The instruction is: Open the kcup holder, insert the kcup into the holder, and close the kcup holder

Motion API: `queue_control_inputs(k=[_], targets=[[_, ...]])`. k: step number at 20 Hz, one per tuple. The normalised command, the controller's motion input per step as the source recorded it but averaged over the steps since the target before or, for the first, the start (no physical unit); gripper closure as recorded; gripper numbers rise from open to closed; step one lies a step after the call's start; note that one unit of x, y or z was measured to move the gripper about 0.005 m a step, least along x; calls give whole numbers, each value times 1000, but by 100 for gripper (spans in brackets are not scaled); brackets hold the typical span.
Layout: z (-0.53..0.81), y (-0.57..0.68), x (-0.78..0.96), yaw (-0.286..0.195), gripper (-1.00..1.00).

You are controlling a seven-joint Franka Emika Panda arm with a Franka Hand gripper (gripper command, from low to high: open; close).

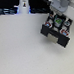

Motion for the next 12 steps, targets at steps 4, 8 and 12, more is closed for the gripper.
queue_control_inputs(k=[4, 8, 12], targets=[[138, 37, 121, 67, -100], [351, 4, 145, 95, -100], [534, -134, 160, 100, -100]])
